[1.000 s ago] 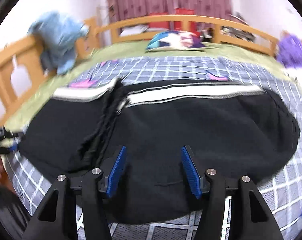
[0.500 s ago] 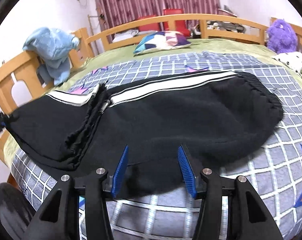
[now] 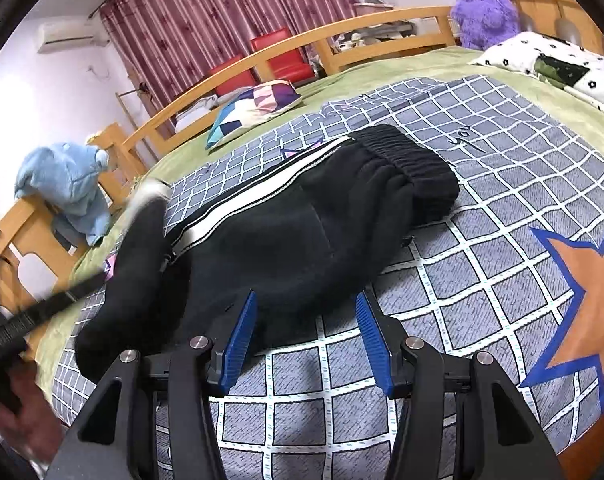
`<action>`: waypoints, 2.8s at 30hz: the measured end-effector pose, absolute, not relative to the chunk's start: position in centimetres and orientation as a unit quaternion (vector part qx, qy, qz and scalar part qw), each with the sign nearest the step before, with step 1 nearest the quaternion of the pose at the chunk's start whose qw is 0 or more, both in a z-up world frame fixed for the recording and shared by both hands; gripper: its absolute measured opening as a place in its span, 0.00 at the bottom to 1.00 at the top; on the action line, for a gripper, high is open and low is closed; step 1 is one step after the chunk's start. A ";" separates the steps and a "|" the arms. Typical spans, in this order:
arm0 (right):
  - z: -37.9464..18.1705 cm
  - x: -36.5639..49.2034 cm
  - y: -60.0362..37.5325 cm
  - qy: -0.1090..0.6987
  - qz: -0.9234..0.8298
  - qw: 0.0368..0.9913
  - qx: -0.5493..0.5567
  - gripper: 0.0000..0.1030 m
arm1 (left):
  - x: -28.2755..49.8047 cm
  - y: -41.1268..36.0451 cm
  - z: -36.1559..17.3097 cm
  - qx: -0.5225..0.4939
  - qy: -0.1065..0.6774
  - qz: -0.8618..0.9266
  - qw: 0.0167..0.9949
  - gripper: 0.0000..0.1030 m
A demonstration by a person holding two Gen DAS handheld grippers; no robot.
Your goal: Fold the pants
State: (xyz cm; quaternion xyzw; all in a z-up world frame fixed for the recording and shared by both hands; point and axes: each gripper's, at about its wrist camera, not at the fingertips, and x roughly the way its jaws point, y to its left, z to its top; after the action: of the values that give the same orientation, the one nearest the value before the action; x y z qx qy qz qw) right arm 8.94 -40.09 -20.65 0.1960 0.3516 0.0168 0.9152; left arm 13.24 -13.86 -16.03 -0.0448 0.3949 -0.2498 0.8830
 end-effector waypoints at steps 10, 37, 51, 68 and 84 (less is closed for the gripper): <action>-21.1 10.7 -34.5 0.375 0.101 0.908 0.160 0.52 | 11.9 -4.5 -14.8 -0.068 0.341 -0.157 0.924 0.59; -12.2 17.7 -38.7 0.311 0.102 0.935 0.135 0.12 | 13.9 -1.0 -19.1 -0.131 0.391 -0.130 0.902 0.62; -15.3 14.6 -49.0 0.338 -0.002 0.938 0.082 0.29 | 13.3 -12.5 -16.3 -0.087 0.388 -0.181 0.900 0.62; -17.1 17.1 -46.8 0.380 0.037 0.924 -0.011 0.55 | 13.4 -12.4 -19.2 -0.108 0.447 -0.179 0.870 0.65; -23.2 28.3 -53.3 0.509 0.141 0.833 0.165 0.68 | 23.6 -12.6 -24.7 -0.199 0.489 -0.209 0.823 0.67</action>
State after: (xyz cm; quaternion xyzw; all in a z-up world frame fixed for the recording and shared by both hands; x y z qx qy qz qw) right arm 28.30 -53.31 -23.16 0.1647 0.5089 0.1411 0.8331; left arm 23.58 -12.61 -24.75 -0.1989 0.4893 -0.2093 0.8229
